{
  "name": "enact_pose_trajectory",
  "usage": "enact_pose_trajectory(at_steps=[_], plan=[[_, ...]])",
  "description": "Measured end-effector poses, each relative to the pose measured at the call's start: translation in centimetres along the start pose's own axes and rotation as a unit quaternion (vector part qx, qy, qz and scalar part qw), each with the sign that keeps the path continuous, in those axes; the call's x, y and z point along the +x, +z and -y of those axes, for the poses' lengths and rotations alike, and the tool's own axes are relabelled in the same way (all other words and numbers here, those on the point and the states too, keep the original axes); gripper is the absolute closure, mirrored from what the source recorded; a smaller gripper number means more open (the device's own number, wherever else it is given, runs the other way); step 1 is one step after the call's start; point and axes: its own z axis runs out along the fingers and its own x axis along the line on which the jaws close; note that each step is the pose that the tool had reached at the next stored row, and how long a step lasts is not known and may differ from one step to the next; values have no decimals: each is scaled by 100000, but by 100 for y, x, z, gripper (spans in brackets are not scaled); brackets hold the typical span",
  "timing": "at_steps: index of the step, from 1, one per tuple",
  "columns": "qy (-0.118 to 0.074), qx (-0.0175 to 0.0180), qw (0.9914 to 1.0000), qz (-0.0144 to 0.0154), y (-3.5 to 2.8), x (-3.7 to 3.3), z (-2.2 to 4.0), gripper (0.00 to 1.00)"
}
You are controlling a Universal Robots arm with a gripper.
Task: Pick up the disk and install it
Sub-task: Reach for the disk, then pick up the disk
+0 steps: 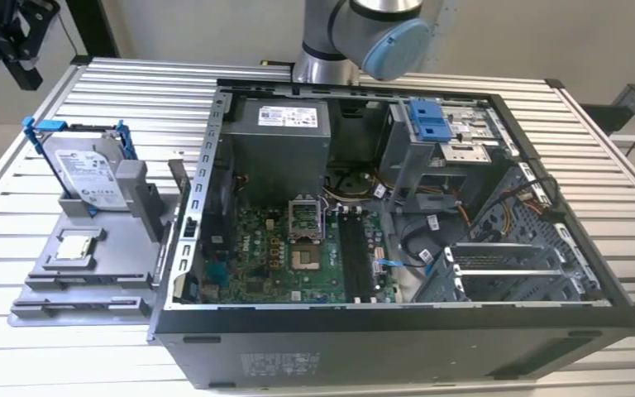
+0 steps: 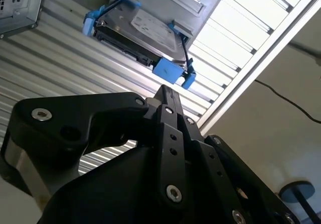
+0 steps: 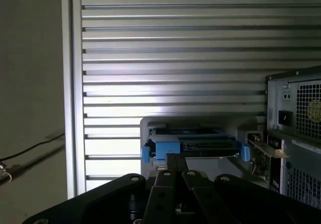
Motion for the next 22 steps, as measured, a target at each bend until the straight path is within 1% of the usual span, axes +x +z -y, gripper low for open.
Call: enact_pose_trajectory(at_steps=[6,17,22], plan=[[-2,1,100000,2,0,12,0,100],[-93,-2,100000,1,0,14,0,100],[-1878,-15,99982,-85,0,14,0,100]])
